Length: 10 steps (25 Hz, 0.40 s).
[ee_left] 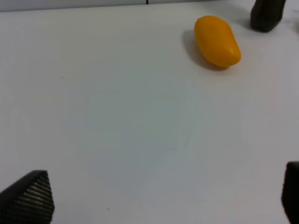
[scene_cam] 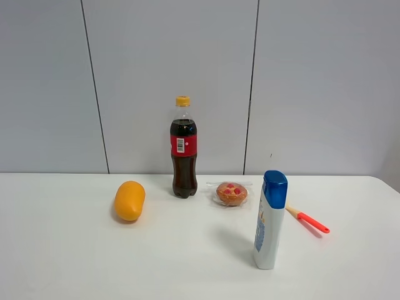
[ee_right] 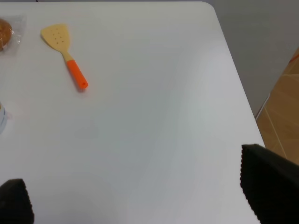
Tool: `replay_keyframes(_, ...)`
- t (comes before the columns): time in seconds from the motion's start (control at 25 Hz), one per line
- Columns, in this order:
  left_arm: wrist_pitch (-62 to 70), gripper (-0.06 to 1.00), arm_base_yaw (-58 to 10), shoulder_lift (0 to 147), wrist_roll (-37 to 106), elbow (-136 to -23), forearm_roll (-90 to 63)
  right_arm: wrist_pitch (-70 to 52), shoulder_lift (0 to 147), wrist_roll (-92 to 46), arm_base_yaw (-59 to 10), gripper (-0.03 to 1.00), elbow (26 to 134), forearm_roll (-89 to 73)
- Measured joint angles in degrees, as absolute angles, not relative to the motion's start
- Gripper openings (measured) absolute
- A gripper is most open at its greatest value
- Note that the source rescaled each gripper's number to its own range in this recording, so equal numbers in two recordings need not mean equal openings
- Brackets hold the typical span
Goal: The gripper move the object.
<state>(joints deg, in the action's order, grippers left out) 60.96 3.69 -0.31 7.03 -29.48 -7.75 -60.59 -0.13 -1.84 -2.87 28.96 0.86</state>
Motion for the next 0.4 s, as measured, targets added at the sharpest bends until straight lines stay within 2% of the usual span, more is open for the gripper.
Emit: replay_keyframes(0.4,61.0,1.00,3.7,-0.3,7.0,-29.5,-7.8,-60.7,-0.1,-1.8,-2.9,0.87,28.7,0.9)
